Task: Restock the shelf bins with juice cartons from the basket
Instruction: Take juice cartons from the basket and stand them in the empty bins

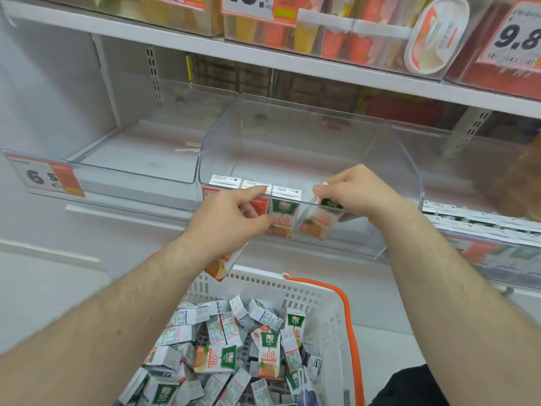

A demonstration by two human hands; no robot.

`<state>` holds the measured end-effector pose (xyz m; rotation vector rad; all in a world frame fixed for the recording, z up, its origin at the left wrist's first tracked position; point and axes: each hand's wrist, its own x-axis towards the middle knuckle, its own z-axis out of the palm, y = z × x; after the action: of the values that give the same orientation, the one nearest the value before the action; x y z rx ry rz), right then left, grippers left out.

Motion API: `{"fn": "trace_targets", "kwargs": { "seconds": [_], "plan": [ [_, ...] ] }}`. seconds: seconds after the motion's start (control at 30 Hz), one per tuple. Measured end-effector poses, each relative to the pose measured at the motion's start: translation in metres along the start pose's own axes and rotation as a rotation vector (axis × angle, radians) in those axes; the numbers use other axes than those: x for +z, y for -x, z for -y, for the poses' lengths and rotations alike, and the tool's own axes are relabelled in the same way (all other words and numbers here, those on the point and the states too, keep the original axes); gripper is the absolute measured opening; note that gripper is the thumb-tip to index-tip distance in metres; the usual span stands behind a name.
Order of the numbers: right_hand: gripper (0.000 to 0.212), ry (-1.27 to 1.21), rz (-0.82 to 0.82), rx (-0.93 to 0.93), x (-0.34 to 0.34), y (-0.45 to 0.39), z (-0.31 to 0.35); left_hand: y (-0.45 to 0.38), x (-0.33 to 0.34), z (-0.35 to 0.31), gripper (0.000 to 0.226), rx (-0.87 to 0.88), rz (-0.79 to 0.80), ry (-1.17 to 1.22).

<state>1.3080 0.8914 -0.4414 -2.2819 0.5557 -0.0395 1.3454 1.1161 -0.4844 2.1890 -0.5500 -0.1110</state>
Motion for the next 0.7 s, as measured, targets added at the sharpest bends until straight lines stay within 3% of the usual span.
{"fn": "trace_targets", "kwargs": {
  "seconds": [0.23, 0.4, 0.5, 0.57, 0.63, 0.7],
  "plan": [
    [0.023, 0.121, 0.271, -0.011, 0.0, -0.006, 0.016, 0.0, -0.001, 0.0, 0.055, -0.016, 0.002, 0.011],
    [0.024, 0.135, 0.27, -0.005, 0.001, -0.006, 0.02, 0.0, -0.003, 0.002, 0.051, -0.022, 0.036, 0.031],
    [0.025, 0.201, 0.27, -0.016, 0.001, -0.005, 0.019, -0.002, -0.004, 0.0, 0.029, -0.018, -0.013, 0.104],
    [0.026, 0.303, 0.206, -0.054, -0.002, -0.002, 0.016, -0.001, -0.003, -0.006, 0.036, -0.041, -0.104, 0.258],
    [0.031, 0.388, -0.002, -0.165, -0.007, 0.003, 0.017, 0.002, -0.002, -0.014, 0.035, -0.101, -0.176, 0.445],
    [0.028, 0.268, -0.244, -0.32, -0.006, 0.018, 0.024, 0.005, -0.002, -0.024, 0.035, -0.197, -0.2, 0.602]
  ]
}}
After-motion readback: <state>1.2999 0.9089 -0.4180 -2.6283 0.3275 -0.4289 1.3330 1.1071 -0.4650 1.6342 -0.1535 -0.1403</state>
